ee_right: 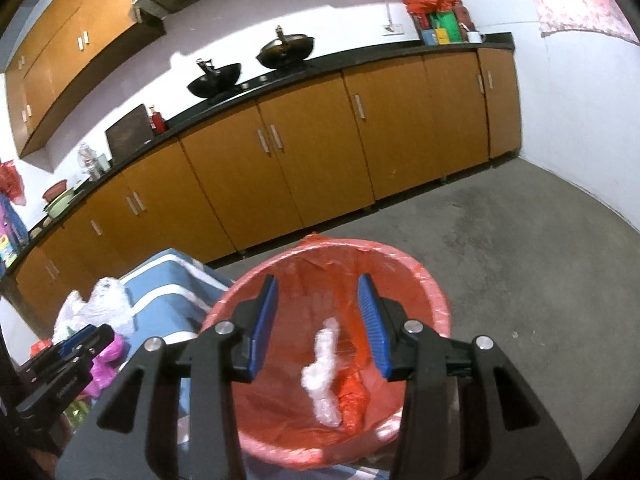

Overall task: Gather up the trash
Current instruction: 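Return to the table, grasp pink bag with right tool while left grasps red bag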

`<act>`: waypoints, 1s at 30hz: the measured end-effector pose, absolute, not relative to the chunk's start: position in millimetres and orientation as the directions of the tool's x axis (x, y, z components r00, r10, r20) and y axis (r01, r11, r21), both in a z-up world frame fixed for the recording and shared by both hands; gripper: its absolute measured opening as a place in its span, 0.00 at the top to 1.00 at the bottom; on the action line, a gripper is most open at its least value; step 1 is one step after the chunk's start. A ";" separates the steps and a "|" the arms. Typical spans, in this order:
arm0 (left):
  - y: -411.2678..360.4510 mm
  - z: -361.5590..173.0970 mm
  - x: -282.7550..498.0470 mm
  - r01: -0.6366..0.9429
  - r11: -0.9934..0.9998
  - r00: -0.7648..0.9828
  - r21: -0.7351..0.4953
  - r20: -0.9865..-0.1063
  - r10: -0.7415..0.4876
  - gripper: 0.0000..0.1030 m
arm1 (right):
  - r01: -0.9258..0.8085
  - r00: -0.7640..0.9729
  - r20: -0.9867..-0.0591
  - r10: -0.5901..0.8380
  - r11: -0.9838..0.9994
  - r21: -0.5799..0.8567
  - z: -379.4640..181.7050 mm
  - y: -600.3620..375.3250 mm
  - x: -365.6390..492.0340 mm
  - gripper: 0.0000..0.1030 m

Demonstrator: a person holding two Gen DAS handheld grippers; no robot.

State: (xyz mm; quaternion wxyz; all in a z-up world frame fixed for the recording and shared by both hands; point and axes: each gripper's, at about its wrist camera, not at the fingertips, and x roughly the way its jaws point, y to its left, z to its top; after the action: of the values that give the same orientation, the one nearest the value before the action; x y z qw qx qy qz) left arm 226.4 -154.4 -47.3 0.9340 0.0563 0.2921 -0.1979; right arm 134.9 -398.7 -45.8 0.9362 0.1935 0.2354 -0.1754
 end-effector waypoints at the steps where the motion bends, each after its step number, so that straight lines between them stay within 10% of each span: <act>1: -143.8 -46.1 223.8 0.384 0.923 0.765 -0.001 -0.561 -0.318 0.60 | 0.404 0.834 -0.504 -0.224 0.871 0.281 -43.7 -393.0 134.5 0.59; 30: 146.0 -66.0 189.0 -0.240 0.970 0.838 0.039 -0.496 0.227 0.31 | -0.022 0.796 -0.588 0.142 0.978 0.207 -58.5 -151.6 235.3 0.53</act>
State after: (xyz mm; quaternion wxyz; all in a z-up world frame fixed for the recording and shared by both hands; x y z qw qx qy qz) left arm 189.0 146.0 -66.0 0.9586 -0.0122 0.2573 0.1217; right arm 235.3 -151.6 -58.5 0.9429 0.0952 0.3163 0.0434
